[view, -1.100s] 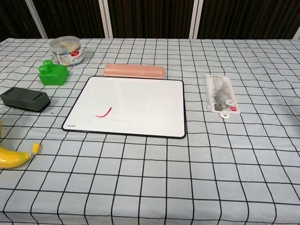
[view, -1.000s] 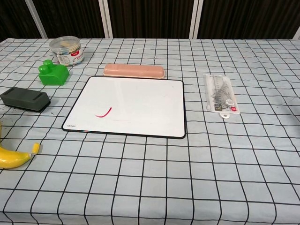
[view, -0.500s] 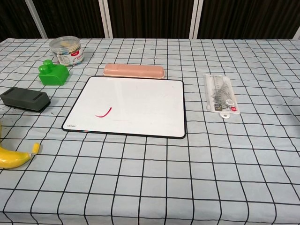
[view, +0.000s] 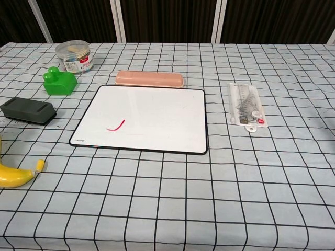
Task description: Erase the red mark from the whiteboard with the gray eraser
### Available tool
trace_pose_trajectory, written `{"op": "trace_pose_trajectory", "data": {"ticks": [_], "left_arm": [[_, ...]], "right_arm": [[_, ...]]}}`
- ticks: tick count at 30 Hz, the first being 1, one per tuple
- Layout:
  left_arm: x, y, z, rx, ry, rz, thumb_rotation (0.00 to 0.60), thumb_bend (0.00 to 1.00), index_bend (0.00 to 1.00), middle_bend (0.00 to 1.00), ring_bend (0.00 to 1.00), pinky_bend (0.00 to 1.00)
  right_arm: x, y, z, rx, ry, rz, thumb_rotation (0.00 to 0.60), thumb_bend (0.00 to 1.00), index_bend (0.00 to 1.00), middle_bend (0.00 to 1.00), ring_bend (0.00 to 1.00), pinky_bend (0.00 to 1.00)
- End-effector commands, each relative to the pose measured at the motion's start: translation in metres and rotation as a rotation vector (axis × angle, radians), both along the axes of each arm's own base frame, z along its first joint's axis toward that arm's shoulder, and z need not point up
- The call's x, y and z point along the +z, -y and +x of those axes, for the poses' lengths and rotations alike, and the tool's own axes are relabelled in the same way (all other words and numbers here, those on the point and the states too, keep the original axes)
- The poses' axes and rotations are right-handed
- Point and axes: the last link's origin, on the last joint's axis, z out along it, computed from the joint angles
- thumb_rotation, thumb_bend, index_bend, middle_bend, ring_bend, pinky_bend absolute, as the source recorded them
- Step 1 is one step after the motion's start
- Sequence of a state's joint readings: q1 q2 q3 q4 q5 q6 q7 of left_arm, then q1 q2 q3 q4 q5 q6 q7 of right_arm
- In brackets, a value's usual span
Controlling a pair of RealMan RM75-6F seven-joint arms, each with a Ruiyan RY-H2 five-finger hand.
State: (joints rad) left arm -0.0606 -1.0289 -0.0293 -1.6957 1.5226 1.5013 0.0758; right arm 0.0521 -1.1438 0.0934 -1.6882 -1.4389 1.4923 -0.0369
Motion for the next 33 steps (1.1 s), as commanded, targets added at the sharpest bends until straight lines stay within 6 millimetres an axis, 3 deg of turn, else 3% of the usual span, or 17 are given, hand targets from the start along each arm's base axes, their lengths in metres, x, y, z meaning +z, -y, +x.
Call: {"op": "trace_pose_trajectory", "data": {"ticks": [1, 7, 15, 22, 33], "left_arm": [[-0.002, -0.005, 0.001, -0.007, -0.007, -0.011, 0.600, 0.11, 0.05, 0.14, 0.00, 0.00], [-0.005, -0.031, 0.014, -0.063, -0.055, -0.058, 0.600, 0.11, 0.05, 0.14, 0.00, 0.00], [-0.011, -0.081, 0.036, -0.116, -0.135, -0.165, 0.600, 0.11, 0.05, 0.14, 0.00, 0.00], [-0.026, -0.118, 0.048, -0.136, -0.181, -0.267, 0.600, 0.11, 0.05, 0.14, 0.00, 0.00], [-0.061, -0.170, 0.042, -0.093, -0.247, -0.383, 0.600, 0.11, 0.05, 0.15, 0.00, 0.00]], "right_arm": [[0.000, 0.000, 0.000, 0.000, 0.001, -0.001, 0.600, 0.08, 0.10, 0.13, 0.22, 0.22], [0.001, 0.000, 0.000, -0.001, 0.004, -0.002, 0.600, 0.08, 0.10, 0.13, 0.22, 0.22], [0.001, 0.000, 0.000, -0.002, 0.005, 0.001, 0.600, 0.08, 0.10, 0.13, 0.22, 0.22], [0.000, 0.000, 0.000, -0.005, 0.002, 0.003, 0.600, 0.08, 0.10, 0.13, 0.22, 0.22], [-0.001, 0.001, -0.002, -0.019, 0.004, 0.004, 0.600, 0.08, 0.10, 0.13, 0.22, 0.22]]}}
